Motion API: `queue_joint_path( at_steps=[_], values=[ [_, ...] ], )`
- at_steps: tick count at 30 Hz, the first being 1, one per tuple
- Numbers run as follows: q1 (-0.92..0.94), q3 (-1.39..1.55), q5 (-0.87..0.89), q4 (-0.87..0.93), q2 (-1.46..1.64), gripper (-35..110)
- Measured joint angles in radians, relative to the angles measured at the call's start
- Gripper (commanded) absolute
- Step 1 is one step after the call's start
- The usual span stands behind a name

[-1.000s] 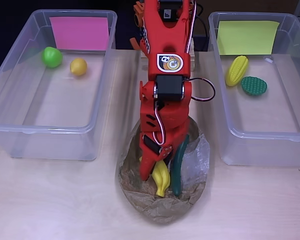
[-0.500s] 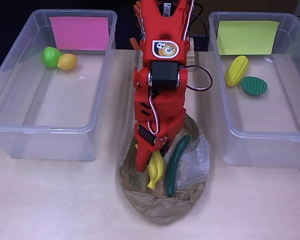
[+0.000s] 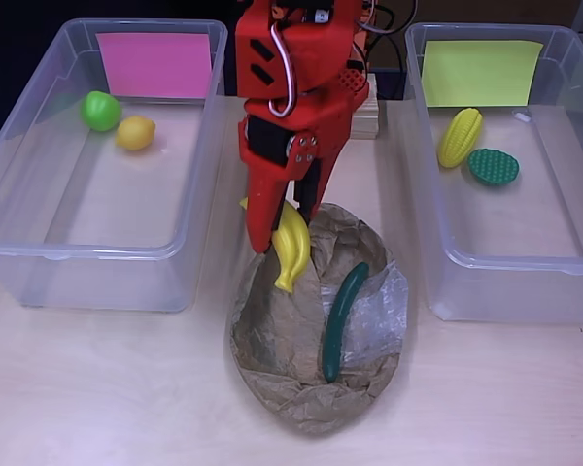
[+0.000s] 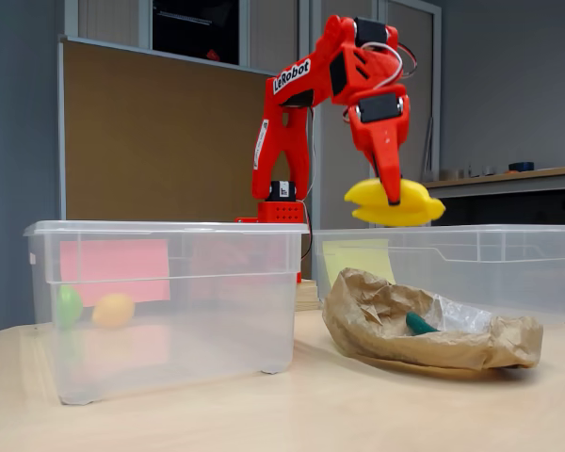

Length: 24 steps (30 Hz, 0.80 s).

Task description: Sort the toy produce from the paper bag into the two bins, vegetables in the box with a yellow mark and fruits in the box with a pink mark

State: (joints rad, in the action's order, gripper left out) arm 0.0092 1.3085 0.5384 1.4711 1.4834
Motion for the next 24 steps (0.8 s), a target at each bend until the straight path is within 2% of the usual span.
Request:
queue_joint_path(
  at_steps=[4,11,16,20,24],
  values=[
    [0.084,0.087,-0.005,0.064,0.161,21],
    [0.377,0.268,-0.002,0.091,0.385,20],
    [0.607,0.328,-0.002,0.086,0.38,21],
    [0.808,0.423,-0.018,-0.017,0.313,21],
    [0.934,0.466,-0.025,-0.123,0.186,23]
  ],
)
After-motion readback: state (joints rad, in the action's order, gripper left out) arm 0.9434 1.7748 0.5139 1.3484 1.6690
